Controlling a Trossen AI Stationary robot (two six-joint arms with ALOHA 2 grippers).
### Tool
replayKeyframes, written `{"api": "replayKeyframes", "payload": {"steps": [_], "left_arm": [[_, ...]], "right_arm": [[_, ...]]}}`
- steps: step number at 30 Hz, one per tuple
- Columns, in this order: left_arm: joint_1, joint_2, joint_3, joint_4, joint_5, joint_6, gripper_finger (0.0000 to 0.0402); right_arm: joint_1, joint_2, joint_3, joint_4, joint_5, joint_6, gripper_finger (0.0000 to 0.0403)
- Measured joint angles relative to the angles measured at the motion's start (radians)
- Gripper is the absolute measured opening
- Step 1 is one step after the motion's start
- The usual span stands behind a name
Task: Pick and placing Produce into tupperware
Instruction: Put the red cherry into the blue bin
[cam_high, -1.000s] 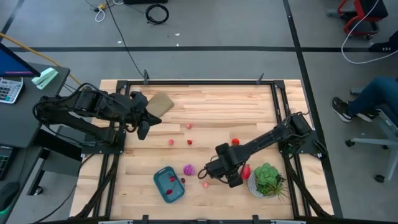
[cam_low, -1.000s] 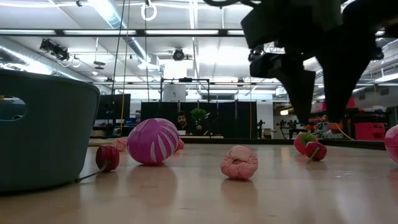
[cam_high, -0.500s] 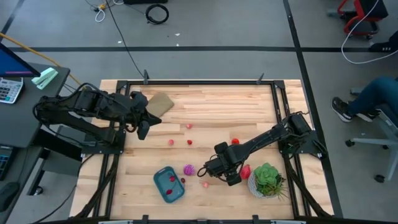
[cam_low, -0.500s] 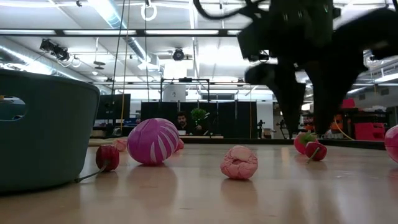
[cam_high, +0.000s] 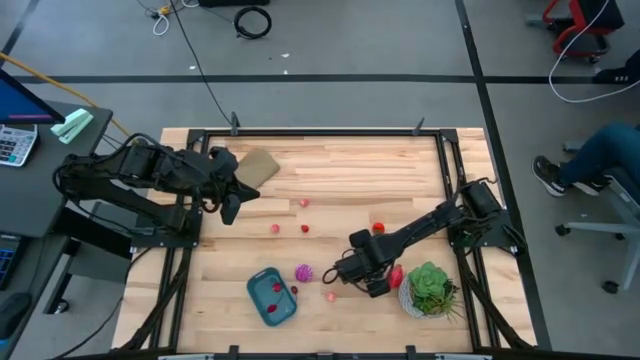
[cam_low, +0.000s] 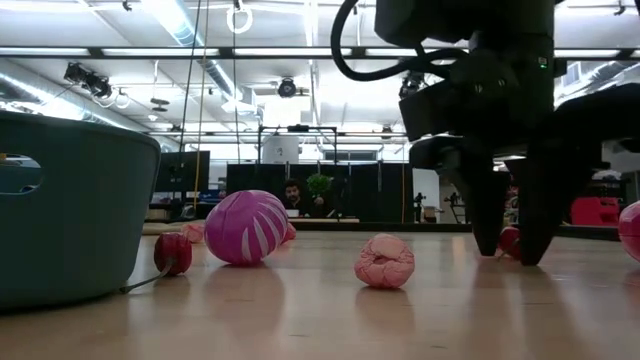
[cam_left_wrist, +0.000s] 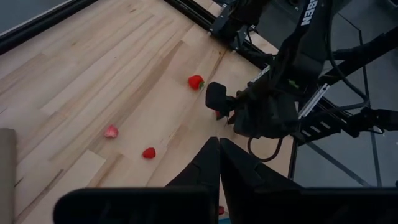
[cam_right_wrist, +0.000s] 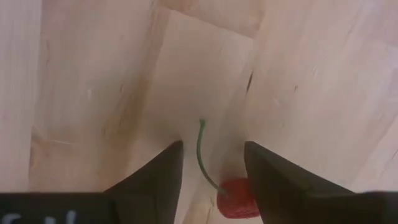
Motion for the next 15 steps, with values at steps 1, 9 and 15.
{"api": "replayKeyframes", "payload": {"steps": [1,9,15], "left_arm": [[0.0,0.0,0.0,0.0,0.0,-0.001,0.0015],[0.0,0.0,0.0,0.0,0.0,0.0,0.0024],[0.0,0.0,0.0,-0.001,0.0,0.0,0.002]], "right_arm": [[0.0,-0.002,-0.008,0.008,0.0,0.012,0.0168],[0.002,0.0,-0.007,0.01,-0.02,0.131,0.0053],[0.001,-0.005,-0.006,0.015,-0.021,0.206,0.0013]]}}
